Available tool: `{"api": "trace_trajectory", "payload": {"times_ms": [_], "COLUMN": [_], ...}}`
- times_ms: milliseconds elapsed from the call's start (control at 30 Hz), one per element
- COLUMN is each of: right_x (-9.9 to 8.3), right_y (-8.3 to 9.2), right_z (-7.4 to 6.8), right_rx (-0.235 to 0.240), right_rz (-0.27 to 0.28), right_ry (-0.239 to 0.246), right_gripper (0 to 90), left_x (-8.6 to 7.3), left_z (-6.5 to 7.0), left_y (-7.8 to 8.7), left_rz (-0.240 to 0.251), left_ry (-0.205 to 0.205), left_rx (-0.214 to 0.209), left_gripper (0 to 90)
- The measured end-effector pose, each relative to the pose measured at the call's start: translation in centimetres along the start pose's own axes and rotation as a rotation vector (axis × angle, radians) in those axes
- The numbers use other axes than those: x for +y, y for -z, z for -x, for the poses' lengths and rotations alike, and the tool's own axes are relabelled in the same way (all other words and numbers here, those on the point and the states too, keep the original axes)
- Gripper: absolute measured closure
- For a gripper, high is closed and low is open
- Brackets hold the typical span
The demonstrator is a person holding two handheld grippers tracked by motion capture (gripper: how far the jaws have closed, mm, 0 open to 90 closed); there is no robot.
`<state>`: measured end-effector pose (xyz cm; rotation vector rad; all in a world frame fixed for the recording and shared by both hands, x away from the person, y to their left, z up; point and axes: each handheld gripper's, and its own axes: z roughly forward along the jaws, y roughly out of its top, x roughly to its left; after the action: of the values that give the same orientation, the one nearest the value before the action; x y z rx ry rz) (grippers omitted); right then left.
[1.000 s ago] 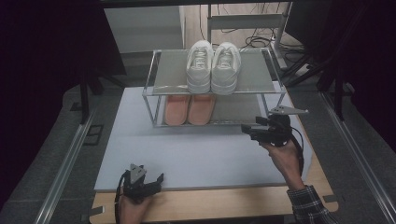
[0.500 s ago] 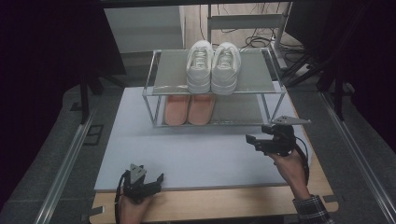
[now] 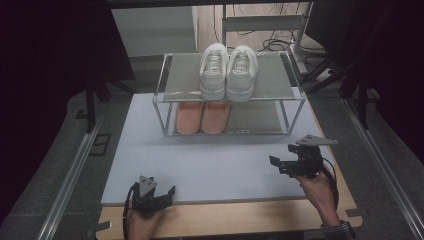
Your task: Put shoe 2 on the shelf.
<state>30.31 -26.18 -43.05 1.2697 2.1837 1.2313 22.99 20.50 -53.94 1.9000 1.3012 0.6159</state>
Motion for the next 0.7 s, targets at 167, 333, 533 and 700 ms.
{"api": "trace_trajectory", "payload": {"times_ms": [167, 333, 533, 700], "right_x": [-1.2, -2.2, -3.4, -4.6], "right_y": [-0.1, -0.3, -0.5, -0.7], "right_z": [-0.1, -0.3, -0.8, -1.1], "right_rx": [-0.010, -0.018, -0.031, -0.040], "right_rz": [-0.013, -0.024, -0.032, -0.041], "right_ry": [0.008, 0.013, 0.031, 0.041], "right_gripper": [14.1, 14.1, 14.1, 14.1], "left_x": [0.0, 0.0, 0.0, 0.0], "left_z": [0.0, 0.0, 0.0, 0.0], "left_y": [0.0, 0.0, 0.0, 0.0], "left_rz": [0.001, 0.002, 0.002, 0.002], "left_ry": [0.002, 0.002, 0.002, 0.003], "left_rx": [0.001, 0.001, 0.001, 0.001], "left_gripper": [13.3, 13.4, 13.3, 13.4]}}
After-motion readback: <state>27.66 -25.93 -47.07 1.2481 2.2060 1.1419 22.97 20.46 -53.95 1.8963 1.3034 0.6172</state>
